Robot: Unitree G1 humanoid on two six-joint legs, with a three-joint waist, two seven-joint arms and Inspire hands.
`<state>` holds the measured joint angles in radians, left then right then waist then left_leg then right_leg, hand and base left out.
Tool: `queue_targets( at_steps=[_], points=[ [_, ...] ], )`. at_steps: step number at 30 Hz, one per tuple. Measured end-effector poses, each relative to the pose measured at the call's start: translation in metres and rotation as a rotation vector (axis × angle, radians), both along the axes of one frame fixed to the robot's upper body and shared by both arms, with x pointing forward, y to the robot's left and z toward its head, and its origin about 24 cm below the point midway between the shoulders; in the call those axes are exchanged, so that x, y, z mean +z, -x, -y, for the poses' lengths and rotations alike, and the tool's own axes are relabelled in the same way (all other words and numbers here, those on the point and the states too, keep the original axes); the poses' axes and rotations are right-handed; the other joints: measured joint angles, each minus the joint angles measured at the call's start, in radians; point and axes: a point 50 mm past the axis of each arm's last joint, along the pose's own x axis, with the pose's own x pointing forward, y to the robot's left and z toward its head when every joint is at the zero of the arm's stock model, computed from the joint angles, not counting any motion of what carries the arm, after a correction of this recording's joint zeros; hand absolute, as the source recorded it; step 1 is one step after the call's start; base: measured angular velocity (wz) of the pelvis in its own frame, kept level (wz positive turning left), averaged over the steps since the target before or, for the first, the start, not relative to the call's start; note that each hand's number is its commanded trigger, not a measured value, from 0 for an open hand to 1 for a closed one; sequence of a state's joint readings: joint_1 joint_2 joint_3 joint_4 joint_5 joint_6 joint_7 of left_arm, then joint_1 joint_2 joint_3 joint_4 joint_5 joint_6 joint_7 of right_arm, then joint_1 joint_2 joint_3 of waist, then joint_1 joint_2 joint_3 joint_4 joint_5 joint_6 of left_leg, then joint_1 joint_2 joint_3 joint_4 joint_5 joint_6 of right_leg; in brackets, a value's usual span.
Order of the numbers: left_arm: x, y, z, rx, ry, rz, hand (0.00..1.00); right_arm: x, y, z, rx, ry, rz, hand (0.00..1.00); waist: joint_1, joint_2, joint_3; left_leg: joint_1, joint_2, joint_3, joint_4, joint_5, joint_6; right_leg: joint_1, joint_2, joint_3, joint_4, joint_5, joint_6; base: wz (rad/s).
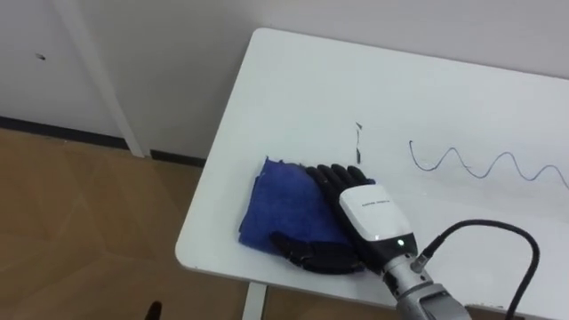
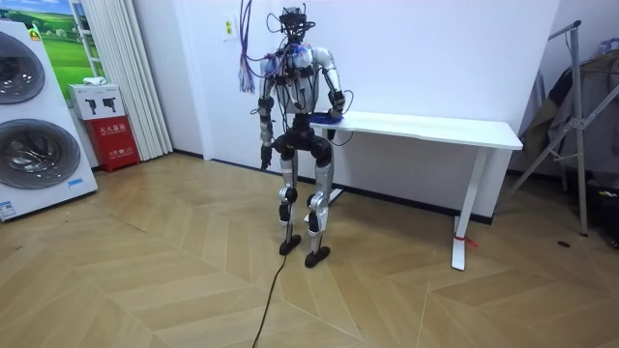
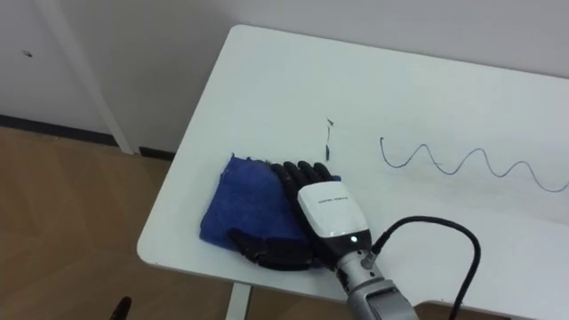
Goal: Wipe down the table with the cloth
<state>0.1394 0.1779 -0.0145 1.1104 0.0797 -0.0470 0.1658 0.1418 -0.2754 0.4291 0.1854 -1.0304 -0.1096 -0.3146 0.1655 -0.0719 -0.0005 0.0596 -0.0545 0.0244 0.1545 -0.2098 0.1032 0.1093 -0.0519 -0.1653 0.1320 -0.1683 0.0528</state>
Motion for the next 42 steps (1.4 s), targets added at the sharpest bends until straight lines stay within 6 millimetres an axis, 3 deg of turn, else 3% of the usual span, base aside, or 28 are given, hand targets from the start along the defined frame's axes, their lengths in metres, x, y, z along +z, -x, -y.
queue_targets(
  at_steps=[7, 9, 20, 29, 40, 42],
  points=[
    [0.0, 0.002, 0.0, 0.001, 0.0, -0.003, 0.0, -0.007, 0.002, 0.002, -0.013, 0.002, -0.013, 0.0, 0.001, -0.002, 0.0, 0.005, 0.0, -0.002, 0.0, 0.0, 0.0, 0.008, 0.0, -0.002, 0.0, 0.0, 0.0, 0.0],
    [-0.001, 0.003, 0.0, 0.003, 0.0, -0.01, 0.0, -0.009, 0.003, 0.002, -0.018, 0.002, -0.016, 1.0, 0.0, -0.005, 0.0002, 0.005, -0.001, -0.004, 0.0, 0.0, 0.0, 0.012, 0.0, -0.002, -0.001, 0.0, 0.0, 0.03],
    [-0.001, 0.007, -0.001, 0.011, -0.019, -0.015, 0.0, -0.002, -0.005, 0.001, -0.06, -0.04, 0.098, 1.0, -0.014, -0.008, 0.0028, 0.006, -0.006, -0.022, -0.002, 0.0, 0.0, 0.018, -0.002, -0.005, -0.001, 0.0, 0.0, 0.04],
    [-0.001, 0.005, 0.001, 0.013, -0.016, -0.007, 0.0, 0.005, -0.001, -0.006, -0.009, -0.103, 0.143, 1.0, -0.026, 0.004, 0.0092, 0.021, -0.01, -0.026, -0.002, 0.0, 0.0, 0.036, -0.007, -0.013, -0.015, 0.0, 0.0, 0.01],
    [0.0, 0.004, 0.001, 0.029, -0.048, 0.014, 0.0, 0.0, -0.005, 0.002, -0.065, -0.164, 0.091, 1.0, -0.017, 0.011, 0.0067, 0.024, -0.011, -0.035, -0.001, 0.0, 0.0, 0.049, -0.008, -0.028, -0.015, 0.0, 0.0, 0.02],
    [-0.001, 0.005, 0.002, 0.035, -0.048, 0.01, 0.0, -0.001, -0.01, 0.004, -0.087, -0.187, 0.076, 1.0, 0.0, 0.012, 0.007, 0.024, -0.011, -0.034, 0.0, 0.0, 0.0, 0.049, -0.008, -0.027, -0.015, 0.0, 0.0, -0.02]
  ],
)
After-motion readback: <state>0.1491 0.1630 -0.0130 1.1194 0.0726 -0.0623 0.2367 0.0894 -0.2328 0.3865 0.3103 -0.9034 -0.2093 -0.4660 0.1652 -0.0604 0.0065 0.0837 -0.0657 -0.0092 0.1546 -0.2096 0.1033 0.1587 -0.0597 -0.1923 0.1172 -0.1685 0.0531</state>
